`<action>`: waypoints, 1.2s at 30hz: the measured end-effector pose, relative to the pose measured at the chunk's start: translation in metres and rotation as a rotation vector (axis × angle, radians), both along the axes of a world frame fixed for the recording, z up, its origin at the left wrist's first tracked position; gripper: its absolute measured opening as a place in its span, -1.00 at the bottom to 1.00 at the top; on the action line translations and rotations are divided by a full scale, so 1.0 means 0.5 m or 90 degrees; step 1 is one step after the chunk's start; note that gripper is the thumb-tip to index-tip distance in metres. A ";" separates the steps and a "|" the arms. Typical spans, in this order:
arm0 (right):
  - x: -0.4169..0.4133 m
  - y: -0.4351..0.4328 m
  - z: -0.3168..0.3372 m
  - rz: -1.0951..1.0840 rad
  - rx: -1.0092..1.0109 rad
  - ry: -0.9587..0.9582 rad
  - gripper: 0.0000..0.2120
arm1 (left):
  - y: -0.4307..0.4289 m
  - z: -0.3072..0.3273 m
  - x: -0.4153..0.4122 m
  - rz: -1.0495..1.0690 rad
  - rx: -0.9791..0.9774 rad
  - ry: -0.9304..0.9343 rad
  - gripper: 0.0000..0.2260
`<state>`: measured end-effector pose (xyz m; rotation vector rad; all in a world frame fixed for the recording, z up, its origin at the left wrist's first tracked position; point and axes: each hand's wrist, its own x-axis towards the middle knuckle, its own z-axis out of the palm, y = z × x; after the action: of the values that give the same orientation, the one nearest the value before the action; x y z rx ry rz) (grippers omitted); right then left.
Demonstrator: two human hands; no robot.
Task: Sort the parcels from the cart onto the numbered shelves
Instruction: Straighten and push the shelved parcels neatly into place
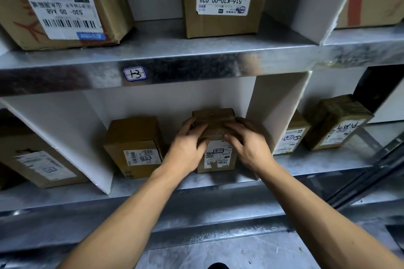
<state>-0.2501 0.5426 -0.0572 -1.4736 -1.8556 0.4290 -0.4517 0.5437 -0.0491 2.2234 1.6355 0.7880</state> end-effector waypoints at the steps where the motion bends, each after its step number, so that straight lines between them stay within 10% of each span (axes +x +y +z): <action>1: 0.000 -0.001 -0.002 0.002 0.002 0.004 -0.69 | -0.001 -0.001 0.000 0.004 -0.004 -0.001 -0.59; 23: 0.051 -0.106 -0.022 0.082 0.058 0.013 -0.59 | -0.128 -0.006 0.022 0.138 0.075 0.034 -0.58; 36: 0.133 -0.239 0.001 -0.011 0.110 -0.277 -0.67 | -0.243 0.022 0.069 0.096 0.078 0.234 -0.58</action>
<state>-0.1836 0.4230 -0.0565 -1.5475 -2.1480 -0.0710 -0.4170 0.4221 -0.0383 2.4678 1.9899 0.5475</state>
